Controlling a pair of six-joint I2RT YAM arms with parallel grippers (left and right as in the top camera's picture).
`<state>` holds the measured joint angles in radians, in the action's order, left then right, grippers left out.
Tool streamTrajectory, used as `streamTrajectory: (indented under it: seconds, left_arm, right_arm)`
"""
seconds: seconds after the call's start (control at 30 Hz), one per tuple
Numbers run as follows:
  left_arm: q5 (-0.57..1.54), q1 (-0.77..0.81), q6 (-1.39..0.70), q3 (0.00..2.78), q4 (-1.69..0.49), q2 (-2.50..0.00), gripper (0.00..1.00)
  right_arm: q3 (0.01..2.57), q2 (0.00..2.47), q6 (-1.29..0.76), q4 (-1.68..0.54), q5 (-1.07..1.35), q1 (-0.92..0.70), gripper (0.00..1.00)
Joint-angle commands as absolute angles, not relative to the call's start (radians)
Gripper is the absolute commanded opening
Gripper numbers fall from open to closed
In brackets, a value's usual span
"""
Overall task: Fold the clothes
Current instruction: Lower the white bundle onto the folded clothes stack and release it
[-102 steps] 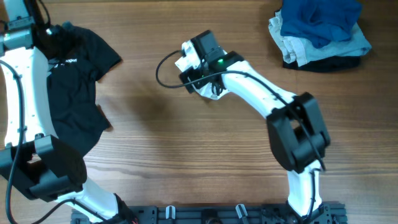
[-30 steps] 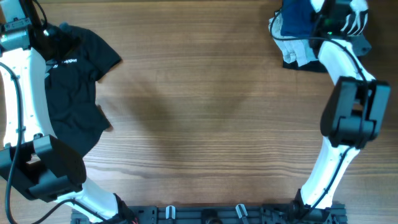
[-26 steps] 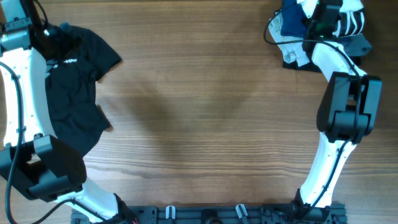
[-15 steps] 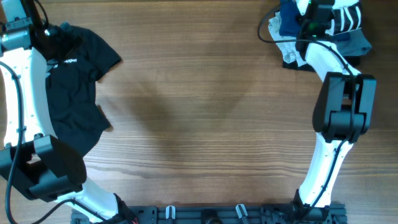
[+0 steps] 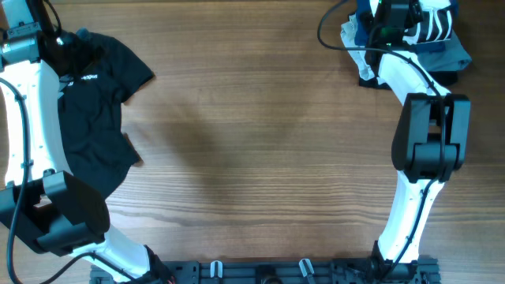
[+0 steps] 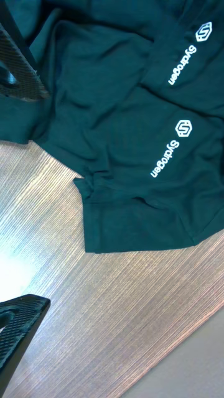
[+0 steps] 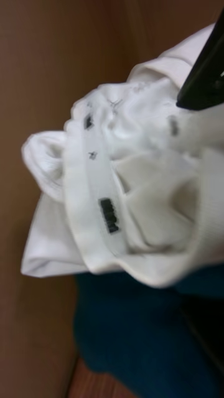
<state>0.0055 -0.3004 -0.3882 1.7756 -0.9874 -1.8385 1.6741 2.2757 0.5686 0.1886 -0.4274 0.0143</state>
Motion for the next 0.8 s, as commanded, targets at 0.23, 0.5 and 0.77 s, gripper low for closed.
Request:
streamTrajectory:
  seconds: [0.23, 0.5, 0.77]
  left_arm:
    - [0.010, -0.297, -0.401, 1.771, -0.985, -1.846, 1.00]
    - [0.010, -0.297, -0.401, 1.771, -0.985, -1.846, 1.00]
    - [0.010, -0.297, -0.401, 1.771, -0.984, -1.850, 1.00]
  right_arm:
    - [1.685, 1.979, 0.226, 0.091, -0.170, -0.031, 1.00]
    - [1.685, 1.976, 0.115, 0.092, -0.143, 0.100, 1.00]
    - [1.685, 2.123, 0.007, 0.220, 0.064, 0.238, 1.00]
